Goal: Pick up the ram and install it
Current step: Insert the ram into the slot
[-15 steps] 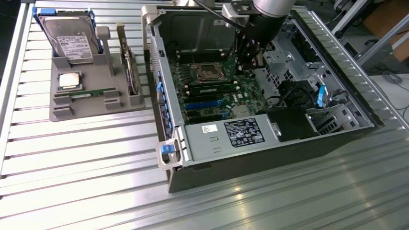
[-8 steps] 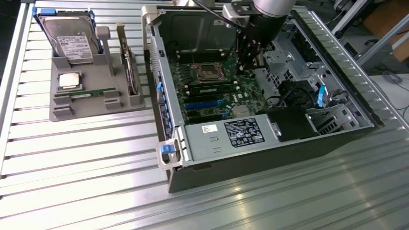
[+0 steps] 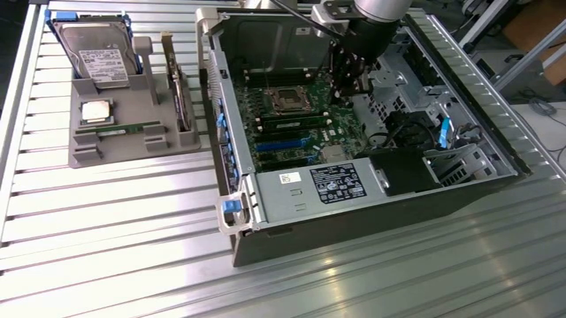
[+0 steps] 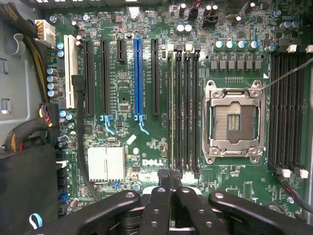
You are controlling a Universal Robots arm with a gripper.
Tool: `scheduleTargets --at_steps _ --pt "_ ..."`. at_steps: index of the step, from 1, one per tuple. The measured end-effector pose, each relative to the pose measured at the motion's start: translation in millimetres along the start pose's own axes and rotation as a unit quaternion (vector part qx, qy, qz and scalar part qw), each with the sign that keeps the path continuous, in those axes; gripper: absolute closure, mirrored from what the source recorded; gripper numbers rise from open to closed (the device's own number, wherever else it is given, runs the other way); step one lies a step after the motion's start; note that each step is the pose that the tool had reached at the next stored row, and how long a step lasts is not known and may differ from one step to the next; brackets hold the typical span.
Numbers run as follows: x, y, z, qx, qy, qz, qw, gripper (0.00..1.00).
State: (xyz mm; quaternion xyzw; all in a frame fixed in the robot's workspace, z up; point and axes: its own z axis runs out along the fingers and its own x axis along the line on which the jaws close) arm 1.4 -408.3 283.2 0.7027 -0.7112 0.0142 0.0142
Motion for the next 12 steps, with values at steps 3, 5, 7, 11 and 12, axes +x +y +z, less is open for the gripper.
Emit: scheduleTargets --at_steps 3,5,7,11,12 --pt "0.0 0.0 -0.1 0.0000 0.0001 0.000 1.0000 0.89" --pt "0.0 0.0 0.3 -0.0001 0.0002 0.000 1.0000 0.89" --pt "0.1 0.0 -2.4 0.0000 0.0001 0.000 1.0000 0.89" --pt "0.9 0.0 -23.4 0.0000 0.0001 0.000 1.0000 0.89" --pt "1.1 0.0 -27.1 -0.0001 0.0002 0.000 1.0000 0.89"
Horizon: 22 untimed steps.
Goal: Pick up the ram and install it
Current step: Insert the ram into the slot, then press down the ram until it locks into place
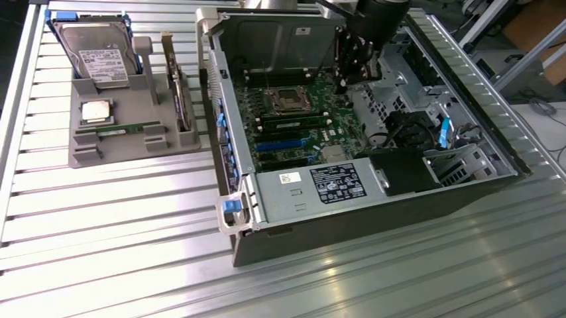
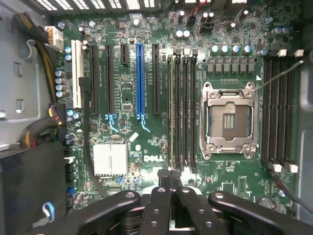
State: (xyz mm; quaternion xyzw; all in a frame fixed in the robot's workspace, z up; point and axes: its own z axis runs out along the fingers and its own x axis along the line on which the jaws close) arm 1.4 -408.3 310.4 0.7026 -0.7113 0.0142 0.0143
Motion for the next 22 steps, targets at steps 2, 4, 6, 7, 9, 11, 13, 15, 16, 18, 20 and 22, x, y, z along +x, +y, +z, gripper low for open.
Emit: scheduleTargets --at_steps 2,4,6,7,9,11,13,15,16,18,20,22 --pt "0.3 0.0 -7.7 0.0000 0.0000 0.000 1.0000 0.89" --pt "0.6 0.0 -15.3 0.0000 -0.0001 0.000 1.0000 0.89" --pt "0.6 0.0 -15.4 0.0000 -0.0002 0.000 1.0000 0.89" --pt "0.6 0.0 -15.4 0.0000 -0.0001 0.000 1.0000 0.89" --pt "0.6 0.0 -15.4 0.0000 -0.0001 0.000 1.0000 0.89" --pt "0.6 0.0 -15.4 0.0000 -0.0001 0.000 1.0000 0.89" --pt "0.6 0.0 -15.4 0.0000 -0.0001 0.000 1.0000 0.89" --pt "0.5 0.0 -13.7 0.0000 -0.0001 0.000 1.0000 0.89" --pt "0.5 0.0 -12.0 -0.0001 0.0000 0.000 1.0000 0.89" --pt "0.4 0.0 -9.9 -0.0001 -0.0001 0.000 1.0000 0.89" --pt "0.3 0.0 -7.7 -0.0001 0.0000 0.000 1.0000 0.89" --pt "0.2 0.0 -5.3 -0.0001 -0.0001 0.000 1.0000 0.89"
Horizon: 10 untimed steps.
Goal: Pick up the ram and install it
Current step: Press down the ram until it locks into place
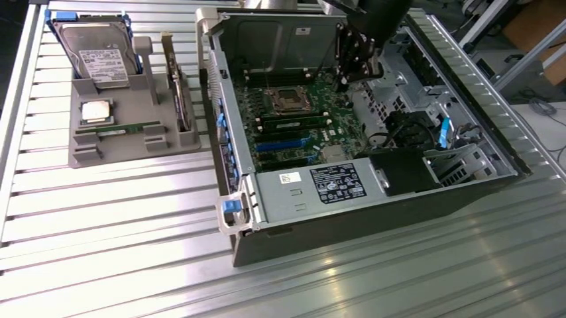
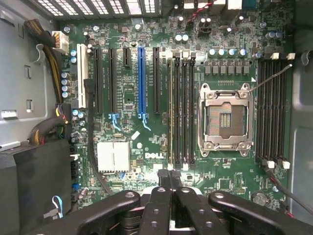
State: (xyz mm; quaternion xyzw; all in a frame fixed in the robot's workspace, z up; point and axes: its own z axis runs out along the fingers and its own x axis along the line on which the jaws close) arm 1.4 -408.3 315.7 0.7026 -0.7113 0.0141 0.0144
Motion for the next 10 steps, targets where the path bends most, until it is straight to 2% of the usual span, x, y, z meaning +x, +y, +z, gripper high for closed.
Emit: scheduleTargets --at_steps 10 --pt "-0.5 0.0 13.0 -0.0001 0.0000 0.000 1.0000 0.89"
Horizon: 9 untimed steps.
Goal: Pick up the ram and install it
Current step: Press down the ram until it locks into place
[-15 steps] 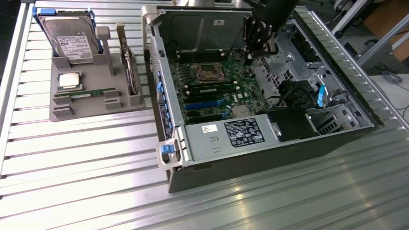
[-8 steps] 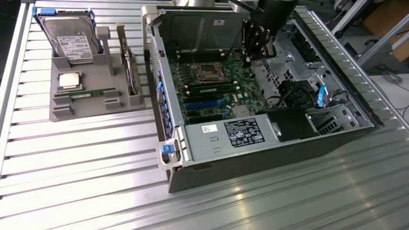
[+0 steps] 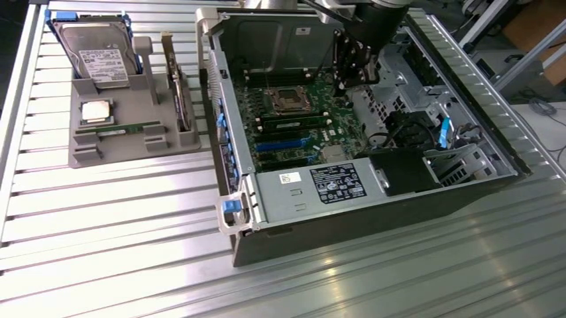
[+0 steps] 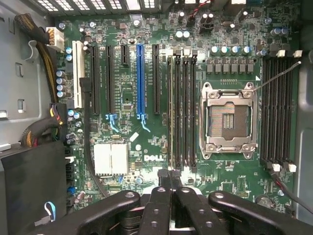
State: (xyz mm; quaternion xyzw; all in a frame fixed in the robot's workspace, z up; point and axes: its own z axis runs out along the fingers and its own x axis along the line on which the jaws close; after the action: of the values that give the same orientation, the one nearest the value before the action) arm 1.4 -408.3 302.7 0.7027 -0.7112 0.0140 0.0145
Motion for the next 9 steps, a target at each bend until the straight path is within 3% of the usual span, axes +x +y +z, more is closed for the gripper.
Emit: scheduleTargets --at_steps 9 --pt "-5.2 -0.1 8.4 0.0000 0.0016 0.000 1.0000 0.89"
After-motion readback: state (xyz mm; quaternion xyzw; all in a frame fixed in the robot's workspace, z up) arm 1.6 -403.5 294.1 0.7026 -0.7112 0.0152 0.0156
